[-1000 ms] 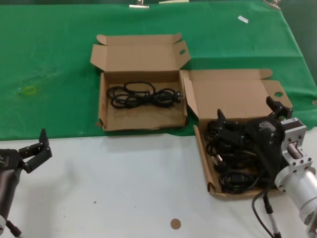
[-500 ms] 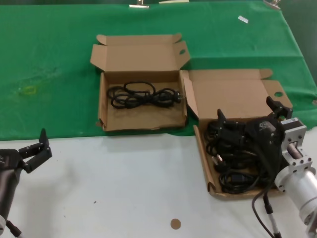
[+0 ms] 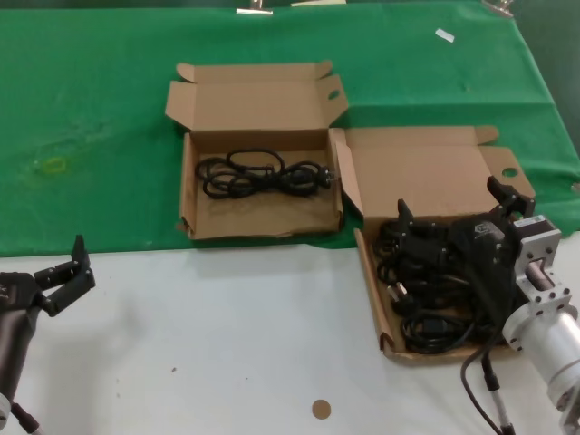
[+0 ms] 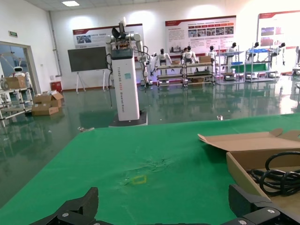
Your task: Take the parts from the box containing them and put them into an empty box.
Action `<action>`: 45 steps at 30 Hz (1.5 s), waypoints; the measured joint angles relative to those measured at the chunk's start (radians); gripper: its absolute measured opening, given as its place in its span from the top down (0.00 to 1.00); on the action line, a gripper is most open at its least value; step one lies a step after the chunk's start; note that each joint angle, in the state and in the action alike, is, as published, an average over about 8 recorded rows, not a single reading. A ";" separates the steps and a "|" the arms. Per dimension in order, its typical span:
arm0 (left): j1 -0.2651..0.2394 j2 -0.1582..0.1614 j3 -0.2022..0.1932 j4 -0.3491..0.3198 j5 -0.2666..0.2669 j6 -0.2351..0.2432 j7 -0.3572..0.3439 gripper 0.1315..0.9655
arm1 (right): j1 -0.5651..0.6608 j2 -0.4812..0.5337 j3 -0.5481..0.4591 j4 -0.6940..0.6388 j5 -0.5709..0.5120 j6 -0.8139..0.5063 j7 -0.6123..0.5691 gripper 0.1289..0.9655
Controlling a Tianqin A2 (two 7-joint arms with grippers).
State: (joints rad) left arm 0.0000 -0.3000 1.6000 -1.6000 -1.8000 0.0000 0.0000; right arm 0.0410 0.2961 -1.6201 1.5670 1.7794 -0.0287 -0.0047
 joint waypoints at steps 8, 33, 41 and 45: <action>0.000 0.000 0.000 0.000 0.000 0.000 0.000 0.00 | 0.000 0.000 0.000 0.000 0.000 0.000 0.000 0.00; 0.000 0.000 0.000 0.000 0.000 0.000 0.000 0.00 | 0.000 0.000 0.000 0.000 0.000 0.000 0.000 0.00; 0.000 0.000 0.000 0.000 0.000 0.000 0.000 0.00 | 0.000 0.000 0.000 0.000 0.000 0.000 0.000 0.00; 0.000 0.000 0.000 0.000 0.000 0.000 0.000 0.00 | 0.000 0.000 0.000 0.000 0.000 0.000 0.000 0.00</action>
State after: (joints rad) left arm 0.0000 -0.3000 1.6000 -1.6000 -1.8000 0.0000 0.0000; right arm 0.0410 0.2961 -1.6201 1.5670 1.7794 -0.0287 -0.0047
